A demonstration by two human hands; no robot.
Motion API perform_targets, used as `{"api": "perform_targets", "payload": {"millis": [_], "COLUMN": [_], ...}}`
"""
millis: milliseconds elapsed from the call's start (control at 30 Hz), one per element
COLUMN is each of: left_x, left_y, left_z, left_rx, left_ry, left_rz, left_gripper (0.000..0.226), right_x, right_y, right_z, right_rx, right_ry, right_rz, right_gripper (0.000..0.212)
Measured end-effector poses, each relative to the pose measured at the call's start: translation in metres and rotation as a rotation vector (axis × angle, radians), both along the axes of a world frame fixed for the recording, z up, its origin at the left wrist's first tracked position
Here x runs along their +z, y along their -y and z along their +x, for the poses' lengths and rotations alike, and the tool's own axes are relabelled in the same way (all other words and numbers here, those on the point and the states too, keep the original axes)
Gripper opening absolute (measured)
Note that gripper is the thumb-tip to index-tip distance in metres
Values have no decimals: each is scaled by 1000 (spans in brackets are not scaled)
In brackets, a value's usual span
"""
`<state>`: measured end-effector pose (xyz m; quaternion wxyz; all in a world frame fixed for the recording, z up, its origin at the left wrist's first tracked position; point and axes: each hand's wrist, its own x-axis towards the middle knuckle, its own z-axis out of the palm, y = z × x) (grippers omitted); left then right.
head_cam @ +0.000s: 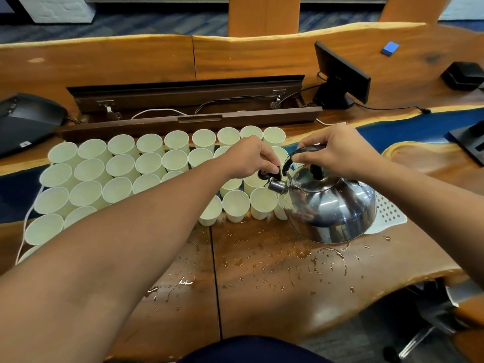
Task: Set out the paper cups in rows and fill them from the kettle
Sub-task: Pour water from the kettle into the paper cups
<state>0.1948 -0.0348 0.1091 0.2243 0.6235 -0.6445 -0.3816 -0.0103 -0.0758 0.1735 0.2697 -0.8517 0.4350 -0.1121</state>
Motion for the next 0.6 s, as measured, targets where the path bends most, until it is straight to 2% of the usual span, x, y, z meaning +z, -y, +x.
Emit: {"api": "perform_targets", "payload": {"millis": [133, 600], "left_x": [1, 10], "left_y": [1, -3], "left_z": [-1, 1], "left_rx": [-1, -48], "left_ry": [3, 51], "left_rz": [-1, -14], "left_gripper": [14, 15], "right_x": [6, -4], "right_y": [-4, -9], "right_z": [1, -8], "right_rx": [13, -73], "right_ry": [-11, 102], "right_rz": [0, 4], "right_gripper": [18, 21]}}
